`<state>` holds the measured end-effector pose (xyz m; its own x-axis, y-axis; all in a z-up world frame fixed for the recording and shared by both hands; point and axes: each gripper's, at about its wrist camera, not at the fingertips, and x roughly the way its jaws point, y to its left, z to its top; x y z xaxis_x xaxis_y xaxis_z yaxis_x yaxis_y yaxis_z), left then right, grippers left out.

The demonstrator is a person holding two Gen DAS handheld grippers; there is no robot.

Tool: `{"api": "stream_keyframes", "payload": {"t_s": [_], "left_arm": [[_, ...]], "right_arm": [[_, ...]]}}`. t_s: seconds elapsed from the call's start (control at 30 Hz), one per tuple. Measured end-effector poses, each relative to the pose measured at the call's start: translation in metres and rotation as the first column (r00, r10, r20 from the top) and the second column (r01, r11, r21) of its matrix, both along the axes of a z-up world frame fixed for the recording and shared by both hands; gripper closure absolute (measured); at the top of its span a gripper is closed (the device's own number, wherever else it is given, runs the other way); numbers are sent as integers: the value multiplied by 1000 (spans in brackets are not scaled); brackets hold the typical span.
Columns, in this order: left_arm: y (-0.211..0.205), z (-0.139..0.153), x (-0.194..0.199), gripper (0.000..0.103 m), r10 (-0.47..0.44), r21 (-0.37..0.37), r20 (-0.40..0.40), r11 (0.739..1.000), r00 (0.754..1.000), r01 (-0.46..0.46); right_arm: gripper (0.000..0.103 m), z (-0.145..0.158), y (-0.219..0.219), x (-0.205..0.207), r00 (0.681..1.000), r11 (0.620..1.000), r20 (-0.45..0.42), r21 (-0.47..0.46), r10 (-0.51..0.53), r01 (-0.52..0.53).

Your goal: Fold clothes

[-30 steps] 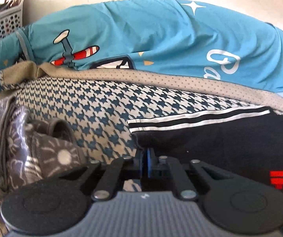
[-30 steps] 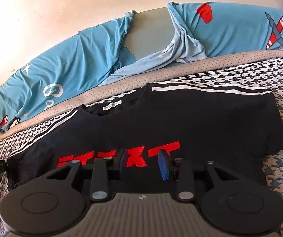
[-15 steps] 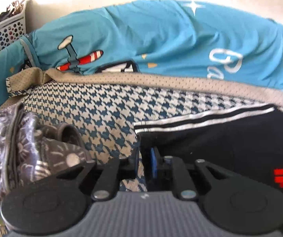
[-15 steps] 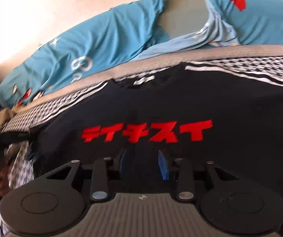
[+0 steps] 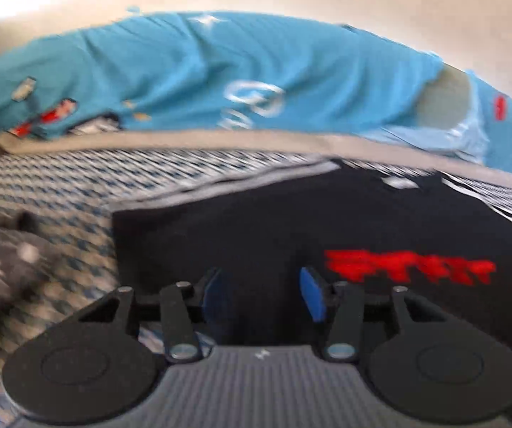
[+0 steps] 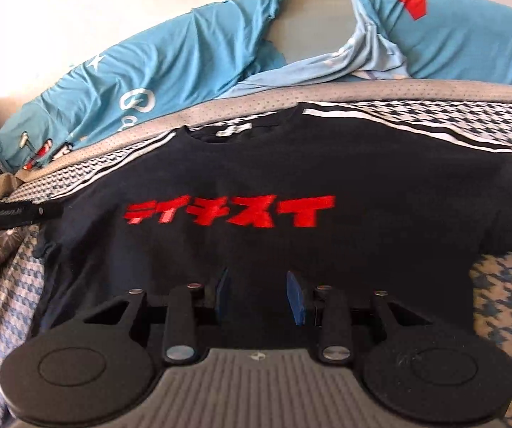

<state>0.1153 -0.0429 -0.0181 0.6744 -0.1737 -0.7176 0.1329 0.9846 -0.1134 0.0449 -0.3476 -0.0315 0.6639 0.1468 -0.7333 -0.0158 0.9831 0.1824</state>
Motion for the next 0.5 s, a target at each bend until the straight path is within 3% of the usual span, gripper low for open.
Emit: {"api": "stream_keyframes", "payload": {"t_s": [0.2,0.33,0.5], "left_arm": [[-25,-17,-9,57,-94,-14,-40,996,995,93],[-18,-30,-7,58,-68,-3,-75,998,995,68],[-16,-31,-13,58,-67,46,-63,996,996,70]], "right_arm": [[69,-1,-17,1,998,998,11,-31,-59,60],[69,-6,-26,4,996,993,4,-73,-87,88],[69,-9,-38,4,993,990,-3,-77,-120,120]]}}
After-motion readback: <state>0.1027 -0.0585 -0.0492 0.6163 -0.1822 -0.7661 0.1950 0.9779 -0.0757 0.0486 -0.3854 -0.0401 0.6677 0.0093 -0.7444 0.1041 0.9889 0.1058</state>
